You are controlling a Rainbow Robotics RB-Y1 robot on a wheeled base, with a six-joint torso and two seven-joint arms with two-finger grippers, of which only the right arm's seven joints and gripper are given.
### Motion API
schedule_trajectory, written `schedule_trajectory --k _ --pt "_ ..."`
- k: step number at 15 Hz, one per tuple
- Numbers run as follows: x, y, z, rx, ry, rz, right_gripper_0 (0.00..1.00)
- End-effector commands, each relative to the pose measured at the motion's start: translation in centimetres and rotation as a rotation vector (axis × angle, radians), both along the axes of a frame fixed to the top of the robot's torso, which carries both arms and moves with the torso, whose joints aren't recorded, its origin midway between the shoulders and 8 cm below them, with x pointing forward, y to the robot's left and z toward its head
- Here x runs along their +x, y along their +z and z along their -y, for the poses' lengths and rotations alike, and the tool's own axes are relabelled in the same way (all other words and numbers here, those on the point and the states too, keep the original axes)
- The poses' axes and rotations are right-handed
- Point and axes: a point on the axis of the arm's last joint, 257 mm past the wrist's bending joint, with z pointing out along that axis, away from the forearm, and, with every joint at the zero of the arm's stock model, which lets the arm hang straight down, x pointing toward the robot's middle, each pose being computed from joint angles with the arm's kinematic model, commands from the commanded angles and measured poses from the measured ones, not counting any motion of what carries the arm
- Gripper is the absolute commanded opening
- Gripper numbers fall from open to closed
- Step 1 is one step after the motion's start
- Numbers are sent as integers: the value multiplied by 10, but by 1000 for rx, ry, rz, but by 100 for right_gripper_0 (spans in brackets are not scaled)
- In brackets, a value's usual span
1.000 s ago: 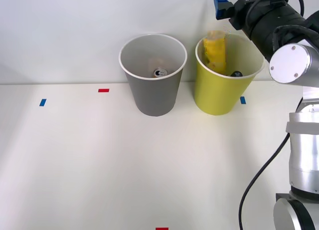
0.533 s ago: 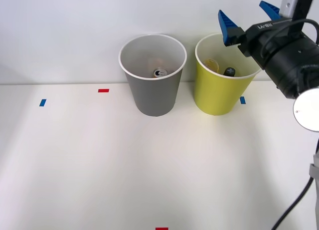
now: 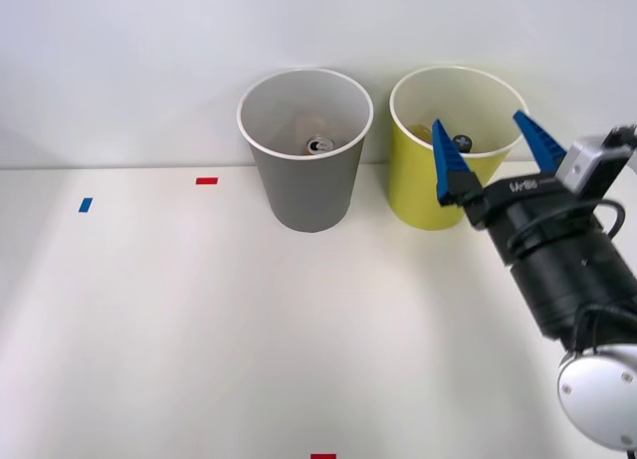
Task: Put cans in the gray bin, plastic bottles in the light green bin
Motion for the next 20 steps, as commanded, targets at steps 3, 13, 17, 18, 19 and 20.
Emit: schedule_trajectory --k 3,13,17,18,19,20 --pt "-45 -79 4 60 -50 -139 100" --pt "-87 -154 50 96 -201 -332 100" --pt "-80 -155 55 52 -202 -344 100" --pt "-78 -152 56 -2 -224 -325 100" --pt "-77 -150 58 -53 -253 -309 100" --pt "-77 -152 58 -41 -263 -313 100"
